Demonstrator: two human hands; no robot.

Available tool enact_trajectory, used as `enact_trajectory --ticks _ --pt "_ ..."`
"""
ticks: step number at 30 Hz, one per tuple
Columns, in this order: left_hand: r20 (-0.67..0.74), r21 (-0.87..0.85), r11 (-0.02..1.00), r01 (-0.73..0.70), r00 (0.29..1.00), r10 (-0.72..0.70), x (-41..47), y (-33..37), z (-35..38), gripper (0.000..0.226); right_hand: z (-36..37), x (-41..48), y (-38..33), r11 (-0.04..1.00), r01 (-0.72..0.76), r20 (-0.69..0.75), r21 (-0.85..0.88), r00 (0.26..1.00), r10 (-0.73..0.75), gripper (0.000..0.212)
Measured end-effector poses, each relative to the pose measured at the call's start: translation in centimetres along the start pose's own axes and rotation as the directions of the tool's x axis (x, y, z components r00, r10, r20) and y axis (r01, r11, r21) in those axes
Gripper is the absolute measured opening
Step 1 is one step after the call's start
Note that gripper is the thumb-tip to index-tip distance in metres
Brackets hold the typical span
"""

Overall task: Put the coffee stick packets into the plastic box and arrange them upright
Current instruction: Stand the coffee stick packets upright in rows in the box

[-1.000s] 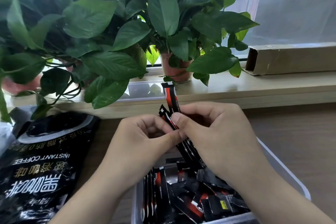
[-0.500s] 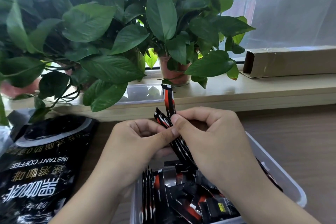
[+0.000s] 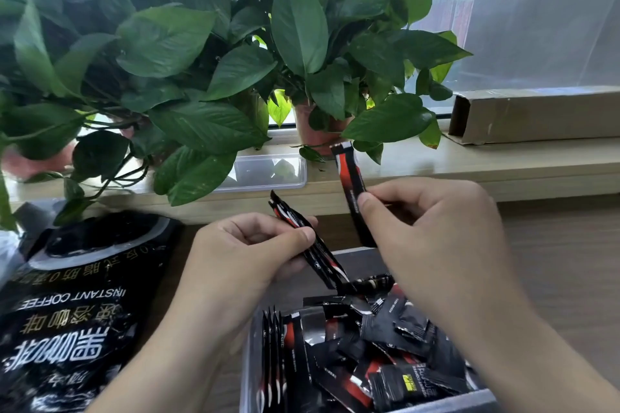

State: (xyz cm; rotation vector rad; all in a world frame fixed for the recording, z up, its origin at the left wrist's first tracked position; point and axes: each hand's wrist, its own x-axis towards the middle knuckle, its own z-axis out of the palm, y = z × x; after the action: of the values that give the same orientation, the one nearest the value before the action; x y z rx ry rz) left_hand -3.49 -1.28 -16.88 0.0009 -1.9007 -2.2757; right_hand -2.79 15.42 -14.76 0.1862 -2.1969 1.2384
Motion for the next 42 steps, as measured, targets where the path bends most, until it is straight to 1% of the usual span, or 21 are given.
enact_trajectory --ticks 1,2,4,6,8,9,12,13,15,17,18,19,21,24,28,30,32,35,37,39,42 --pt "-0.008 0.001 1.0 -0.022 1.0 0.022 0.1 -0.1 -0.1 0.01 -0.4 0.2 0.0 0.997 0.037 0.026 -0.074 0.999 -0.035 0.009" --pt "-0.011 -0.001 0.999 -0.037 0.999 0.037 0.1 -0.1 -0.1 0.011 -0.7 0.2 0.0 0.991 0.06 0.085 -0.116 0.995 -0.05 0.008" --pt "-0.002 -0.022 0.999 -0.044 0.999 0.044 0.1 -0.2 -0.1 0.012 -0.7 -0.1 -0.1 0.98 0.134 0.233 -0.146 0.968 -0.097 0.011" --pt "0.019 -0.063 0.997 -0.034 0.999 0.036 0.0 -0.3 0.0 0.014 -0.4 -0.6 -0.6 0.947 0.277 0.369 -0.164 0.907 -0.202 0.022" --pt "0.033 -0.099 0.995 -0.027 0.999 0.031 0.1 -0.2 0.1 0.012 0.0 -1.0 -0.8 0.908 0.36 0.478 -0.215 0.849 -0.224 0.032" --pt "0.042 -0.134 0.991 -0.027 0.999 0.033 0.1 -0.1 0.1 0.011 0.1 -1.2 -0.8 0.887 0.387 0.493 -0.251 0.84 -0.227 0.035" --pt "0.074 -0.206 0.978 -0.029 0.996 0.045 0.2 0.2 0.1 0.01 0.4 -1.3 -0.1 0.85 0.446 0.517 -0.281 0.816 -0.257 0.04" --pt "0.078 -0.217 0.976 -0.032 0.996 0.05 0.2 0.3 0.1 0.014 0.5 -1.2 0.0 0.846 0.457 0.529 -0.274 0.806 -0.264 0.041" --pt "0.075 -0.225 0.974 -0.024 0.996 0.042 0.2 0.3 0.0 0.031 0.2 -1.0 0.2 0.843 0.473 0.544 -0.255 0.791 -0.28 0.041" --pt "0.077 -0.214 0.977 -0.014 0.997 0.032 0.3 0.3 -0.1 0.061 -0.2 -0.6 0.2 0.841 0.48 0.559 -0.249 0.78 -0.28 0.038" --pt "0.088 -0.198 0.98 -0.015 0.996 0.033 0.3 0.4 -0.2 0.07 -0.4 -0.5 0.2 0.84 0.483 0.572 -0.246 0.772 -0.277 0.036" --pt "0.1 -0.174 0.985 -0.021 0.994 0.039 0.3 0.4 -0.2 0.072 -0.5 -0.4 0.4 0.837 0.489 0.588 -0.245 0.761 -0.273 0.035" --pt "0.128 -0.132 0.991 -0.032 0.991 0.049 0.2 0.4 -0.1 0.059 -0.3 -0.4 0.7 0.817 0.519 0.609 -0.251 0.741 -0.284 0.038" --pt "0.157 -0.088 0.996 -0.009 0.987 0.023 0.4 0.0 -0.1 0.034 0.2 -0.7 1.3 0.813 0.533 0.638 -0.236 0.716 -0.284 0.057" --pt "0.193 -0.025 0.999 -0.023 0.981 0.027 0.5 -0.4 -0.2 0.028 0.7 -1.2 1.7 0.807 0.546 0.617 -0.224 0.721 -0.316 0.063" --pt "0.23 -0.025 0.999 -0.028 0.973 0.033 0.4 -0.3 -0.1 0.025 0.9 -1.5 1.6 0.811 0.549 0.611 -0.202 0.718 -0.334 0.061" --pt "0.252 -0.046 0.999 -0.027 0.967 0.037 0.4 -0.2 -0.3 0.019 1.1 -1.8 1.4 0.829 0.535 0.59 -0.165 0.727 -0.351 0.054" --pt "0.249 -0.095 0.995 -0.003 0.968 0.027 0.5 -0.2 -0.5 0.015 1.5 -1.9 1.5 0.861 0.485 0.517 -0.157 0.783 -0.347 0.042" --pt "0.231 -0.126 0.992 0.004 0.973 0.026 0.6 -0.2 -0.7 0.014 1.6 -1.8 1.5 0.843 0.499 0.464 -0.202 0.807 -0.366 0.033" --pt "0.209 -0.144 0.99 0.006 0.978 0.024 0.8 -0.1 -0.7 0.014 1.5 -1.6 1.4 0.791 0.542 0.455 -0.284 0.802 -0.387 0.034" --pt "0.211 -0.144 0.989 0.015 0.977 0.016 0.8 -0.3 -0.6 0.012 0.8 -1.0 1.0 0.788 0.525 0.444 -0.322 0.819 -0.364 0.033"
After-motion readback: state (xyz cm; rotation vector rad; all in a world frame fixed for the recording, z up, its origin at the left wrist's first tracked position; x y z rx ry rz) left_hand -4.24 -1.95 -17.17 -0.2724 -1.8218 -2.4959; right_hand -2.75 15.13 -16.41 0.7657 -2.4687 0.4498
